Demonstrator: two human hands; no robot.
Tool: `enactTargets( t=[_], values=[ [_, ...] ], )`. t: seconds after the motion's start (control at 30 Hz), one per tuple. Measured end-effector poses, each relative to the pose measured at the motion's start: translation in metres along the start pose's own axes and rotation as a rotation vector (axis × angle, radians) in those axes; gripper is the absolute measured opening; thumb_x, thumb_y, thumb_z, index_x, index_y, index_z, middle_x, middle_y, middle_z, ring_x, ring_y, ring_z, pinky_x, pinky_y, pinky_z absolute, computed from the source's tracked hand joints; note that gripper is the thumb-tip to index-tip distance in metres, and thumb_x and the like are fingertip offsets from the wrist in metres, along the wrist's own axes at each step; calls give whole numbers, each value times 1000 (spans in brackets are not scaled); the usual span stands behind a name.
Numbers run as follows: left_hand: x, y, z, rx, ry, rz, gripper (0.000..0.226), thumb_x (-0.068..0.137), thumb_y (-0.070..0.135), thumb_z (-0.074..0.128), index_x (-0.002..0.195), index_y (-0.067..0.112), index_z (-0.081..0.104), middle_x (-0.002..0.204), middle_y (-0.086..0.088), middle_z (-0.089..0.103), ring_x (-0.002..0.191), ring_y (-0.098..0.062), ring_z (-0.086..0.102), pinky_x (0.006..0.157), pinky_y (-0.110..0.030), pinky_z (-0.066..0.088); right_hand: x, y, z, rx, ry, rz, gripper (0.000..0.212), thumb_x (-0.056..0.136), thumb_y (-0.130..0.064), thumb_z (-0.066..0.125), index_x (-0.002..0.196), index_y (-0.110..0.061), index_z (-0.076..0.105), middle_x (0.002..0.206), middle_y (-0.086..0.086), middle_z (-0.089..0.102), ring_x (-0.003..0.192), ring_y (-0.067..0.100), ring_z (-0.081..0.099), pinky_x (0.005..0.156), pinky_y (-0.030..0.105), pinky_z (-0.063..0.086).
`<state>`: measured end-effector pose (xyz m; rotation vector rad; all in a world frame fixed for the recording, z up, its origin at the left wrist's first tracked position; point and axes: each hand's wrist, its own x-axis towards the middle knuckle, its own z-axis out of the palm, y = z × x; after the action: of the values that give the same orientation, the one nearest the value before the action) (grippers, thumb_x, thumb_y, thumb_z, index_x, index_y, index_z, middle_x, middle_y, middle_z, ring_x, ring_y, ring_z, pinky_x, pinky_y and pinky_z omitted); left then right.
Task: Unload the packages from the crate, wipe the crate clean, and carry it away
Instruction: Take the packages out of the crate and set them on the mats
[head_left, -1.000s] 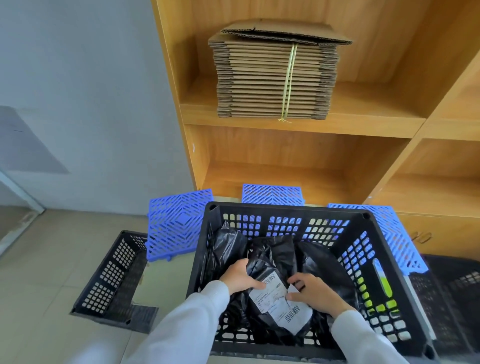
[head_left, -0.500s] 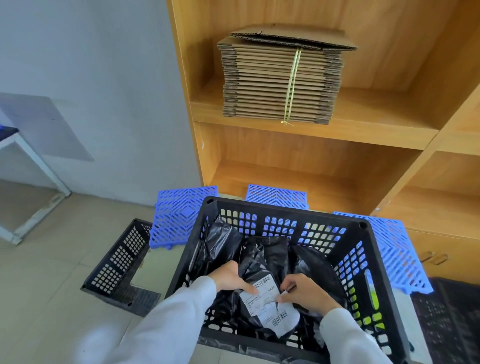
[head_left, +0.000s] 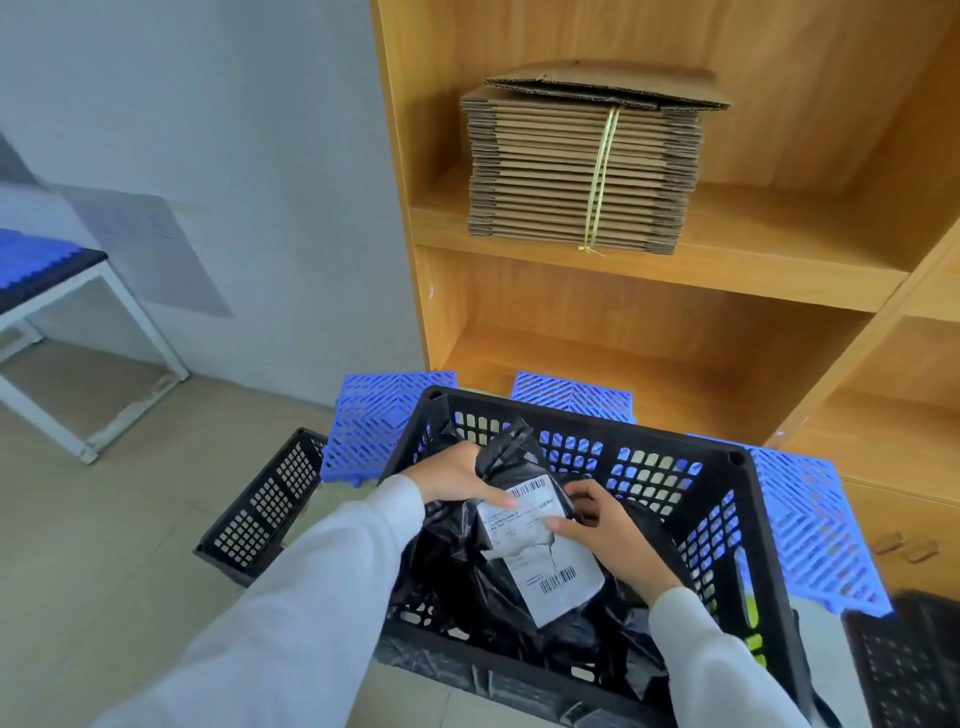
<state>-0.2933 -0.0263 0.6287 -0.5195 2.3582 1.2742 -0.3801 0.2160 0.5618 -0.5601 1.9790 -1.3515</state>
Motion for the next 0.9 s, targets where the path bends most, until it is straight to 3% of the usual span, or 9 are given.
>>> enactTargets(
  t=[0.13,0.27,0.33,0.43,0.6,0.7,0.77,0.83,0.9],
  values=[
    [-3,-10,-23,4,201,73,72,66,66,86,126,35,63,121,18,69,113,-3,64,103,-34,50,13,-19,12,125,87,-22,52,77,-52,83,119,-30,62,116,-1,70,100,18,71,88,43,60],
    [-16,-14,-53,-314,536,185,55,77,51,85,123,32,61,117,17,65,104,5,61,84,-15,46,27,-45,23,270,174,-68,34,90,-38,75,117,-21,65,111,6,73,92,25,75,84,52,60],
    [-16,-23,-65,-510,611,152,54,77,58,82,119,34,60,114,14,68,103,1,65,88,-20,51,33,-62,30,356,248,-78,27,93,-32,71,115,-18,66,108,6,74,91,24,75,80,45,62],
    [-17,-37,-82,-614,416,64,74,72,74,75,130,33,55,118,6,72,105,-13,73,96,-43,58,49,-84,44,469,332,-77,26,93,-30,71,114,-14,66,105,6,75,89,21,74,70,29,59],
    [-18,-52,-97,-654,190,94,67,83,49,80,137,27,47,123,3,73,105,-16,74,87,-42,62,89,-119,80,497,356,-63,35,90,-32,76,114,-10,65,105,11,76,92,29,74,74,37,61],
    [-9,-68,-110,-683,213,123,66,82,36,86,137,35,51,124,14,72,112,-10,70,90,-35,59,113,-136,107,549,346,-53,33,90,-31,76,113,-11,65,104,9,77,91,26,75,76,39,61],
    [-2,-82,-123,-758,266,139,58,82,25,86,133,30,58,123,10,73,111,-10,71,90,-31,57,128,-145,125,557,324,-33,32,91,-32,75,114,-12,66,104,6,77,92,25,75,76,39,61],
    [3,-101,-140,-797,304,151,52,83,19,85,129,26,62,122,7,74,110,-12,71,91,-31,56,147,-152,141,488,302,-9,34,92,-39,72,113,-13,67,104,2,78,92,21,75,75,33,60],
    [6,-118,-153,-838,329,140,49,83,17,85,127,24,64,120,6,75,110,-13,72,92,-32,56,161,-155,147,346,308,-25,40,93,-51,65,110,-15,71,103,-2,77,95,18,73,83,34,58]
  ],
)
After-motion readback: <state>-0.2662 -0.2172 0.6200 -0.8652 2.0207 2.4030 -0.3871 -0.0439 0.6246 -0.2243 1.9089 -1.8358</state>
